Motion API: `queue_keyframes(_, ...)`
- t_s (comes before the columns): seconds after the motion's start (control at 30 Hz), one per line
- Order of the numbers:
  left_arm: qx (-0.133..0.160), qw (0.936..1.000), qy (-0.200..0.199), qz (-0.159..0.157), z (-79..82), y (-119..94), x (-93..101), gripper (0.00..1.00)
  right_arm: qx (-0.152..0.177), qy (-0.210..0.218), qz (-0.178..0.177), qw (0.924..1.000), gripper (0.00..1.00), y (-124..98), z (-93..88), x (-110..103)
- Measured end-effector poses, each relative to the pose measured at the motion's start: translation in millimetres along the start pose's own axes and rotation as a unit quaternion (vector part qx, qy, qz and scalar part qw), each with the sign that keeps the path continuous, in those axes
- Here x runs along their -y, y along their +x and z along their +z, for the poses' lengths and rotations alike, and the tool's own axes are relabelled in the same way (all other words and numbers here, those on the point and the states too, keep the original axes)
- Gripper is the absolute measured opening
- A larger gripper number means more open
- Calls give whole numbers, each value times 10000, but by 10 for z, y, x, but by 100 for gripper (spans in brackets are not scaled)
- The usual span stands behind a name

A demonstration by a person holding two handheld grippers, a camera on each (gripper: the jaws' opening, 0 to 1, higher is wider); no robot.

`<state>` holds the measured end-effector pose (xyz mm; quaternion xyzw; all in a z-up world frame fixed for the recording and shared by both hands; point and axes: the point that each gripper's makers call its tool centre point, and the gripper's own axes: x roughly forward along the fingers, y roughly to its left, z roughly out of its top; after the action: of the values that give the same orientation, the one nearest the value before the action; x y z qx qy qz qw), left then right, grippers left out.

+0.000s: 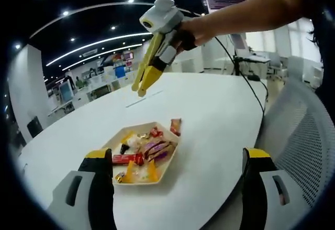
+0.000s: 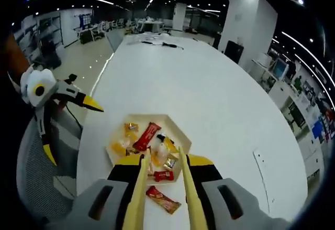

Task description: Place the target food into the container with the food tongs after gripping and lifting it, then release it inside without dropping or visibly crushing the food.

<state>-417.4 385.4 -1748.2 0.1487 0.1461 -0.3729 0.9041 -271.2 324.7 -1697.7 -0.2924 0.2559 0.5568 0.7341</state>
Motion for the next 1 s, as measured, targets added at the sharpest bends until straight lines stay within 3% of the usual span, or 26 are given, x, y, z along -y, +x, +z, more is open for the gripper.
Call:
queue_keyframes(0.47, -48, 10000, 27, -32, -23, 6, 13, 99, 2, -79, -59, 10000, 30, -244, -407, 75)
queue_keyframes(0.73, -88, 9999, 49, -49, -41, 11, 20, 99, -197, -174, 52, 9996, 30, -201, -662, 63)
queue_keyframes(1.0, -141, 9999, 32, -43, -65, 15, 15, 99, -311, -188, 285, 9989, 30, -15, -907, 42)
